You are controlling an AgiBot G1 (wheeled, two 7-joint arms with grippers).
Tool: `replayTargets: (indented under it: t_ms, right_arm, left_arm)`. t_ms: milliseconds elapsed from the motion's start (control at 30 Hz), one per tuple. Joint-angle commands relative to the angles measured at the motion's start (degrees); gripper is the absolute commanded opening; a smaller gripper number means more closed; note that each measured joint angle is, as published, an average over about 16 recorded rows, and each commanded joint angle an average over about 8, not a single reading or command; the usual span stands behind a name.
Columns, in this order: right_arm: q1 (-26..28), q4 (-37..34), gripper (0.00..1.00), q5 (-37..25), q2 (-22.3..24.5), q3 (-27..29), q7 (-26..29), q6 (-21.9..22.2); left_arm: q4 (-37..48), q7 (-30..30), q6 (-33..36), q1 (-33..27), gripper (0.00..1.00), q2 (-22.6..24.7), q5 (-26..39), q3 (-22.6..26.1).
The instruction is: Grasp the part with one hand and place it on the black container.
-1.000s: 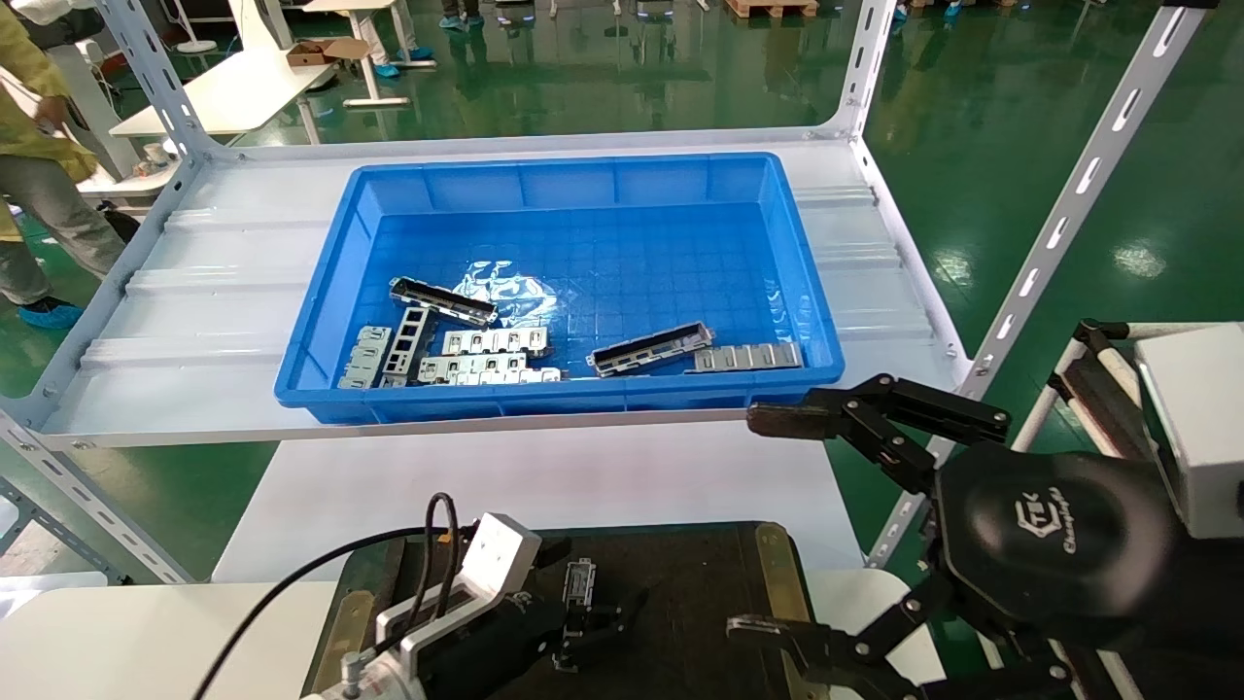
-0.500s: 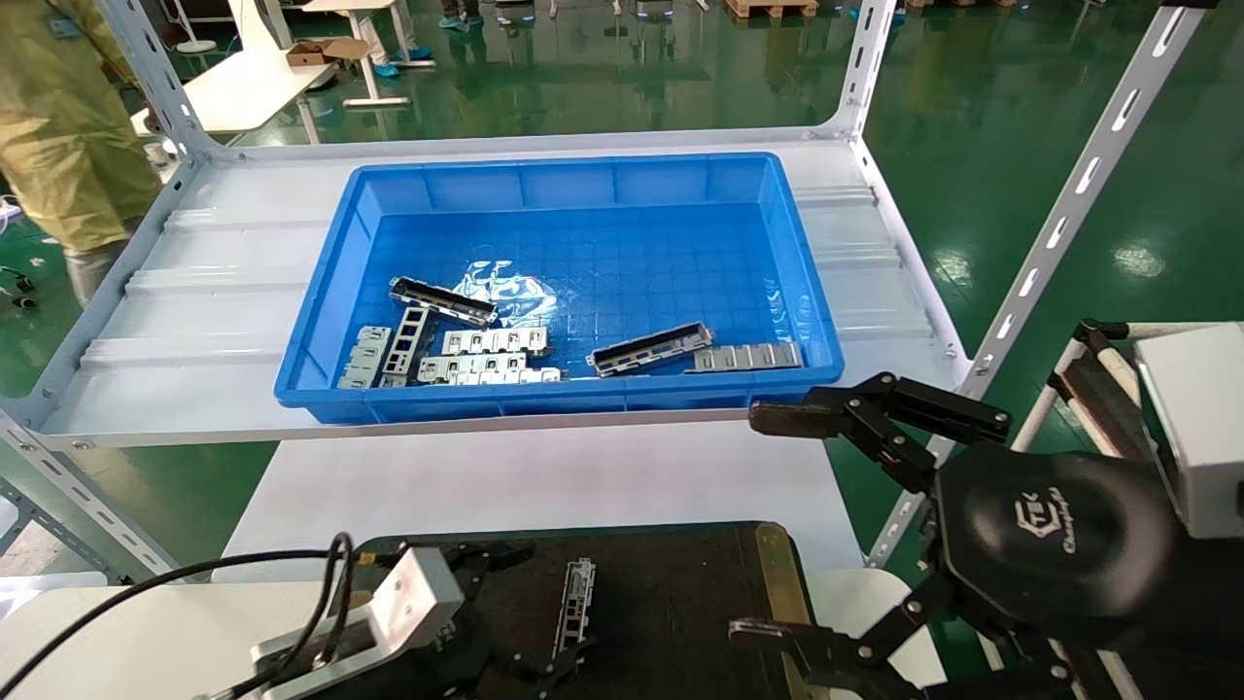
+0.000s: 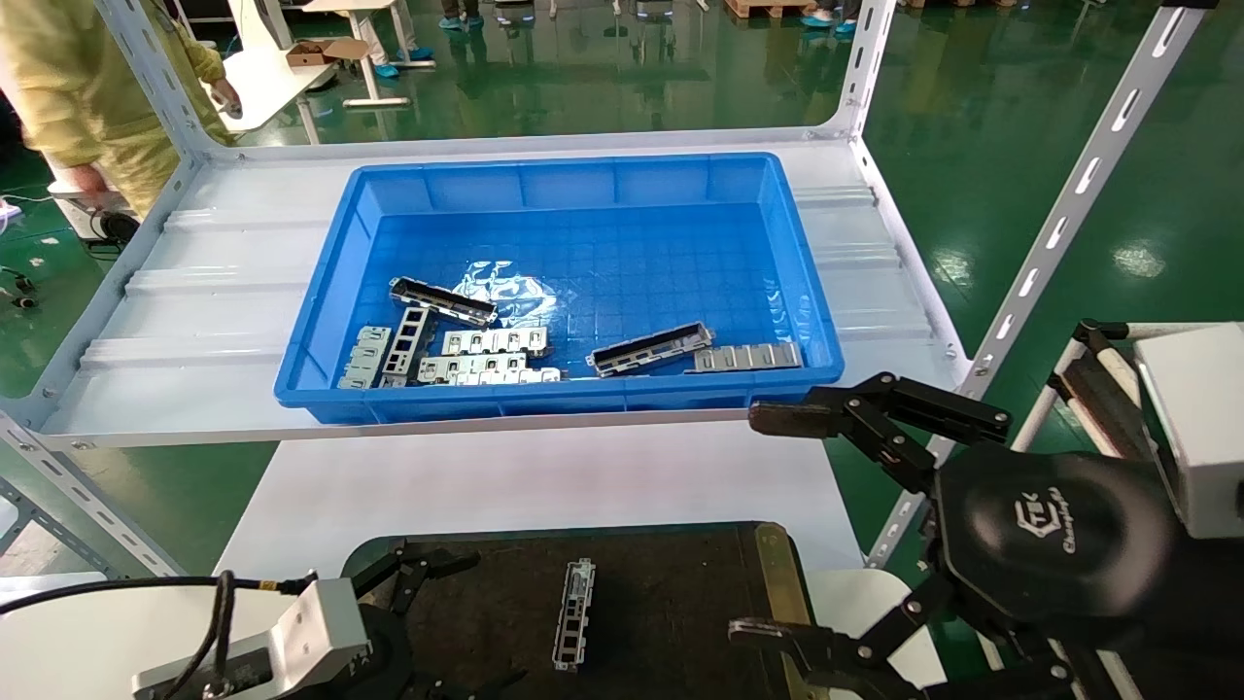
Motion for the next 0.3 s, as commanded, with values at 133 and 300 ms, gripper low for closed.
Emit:
replayTargets:
  t_ms: [133, 300]
  right_arm:
    - [0.0, 0.0, 1.0, 0.0, 0.0, 0.0, 0.0, 0.0]
    - [0.0, 0.0, 1.0, 0.0, 0.0, 0.0, 0.0, 0.0]
  left_arm:
    - [2.8, 2.6, 4.5, -0.3, 1.0, -0.7, -0.8, -0.9]
    - [4.3, 3.3, 6.1, -0.8, 1.0, -0.6, -1.0, -1.1]
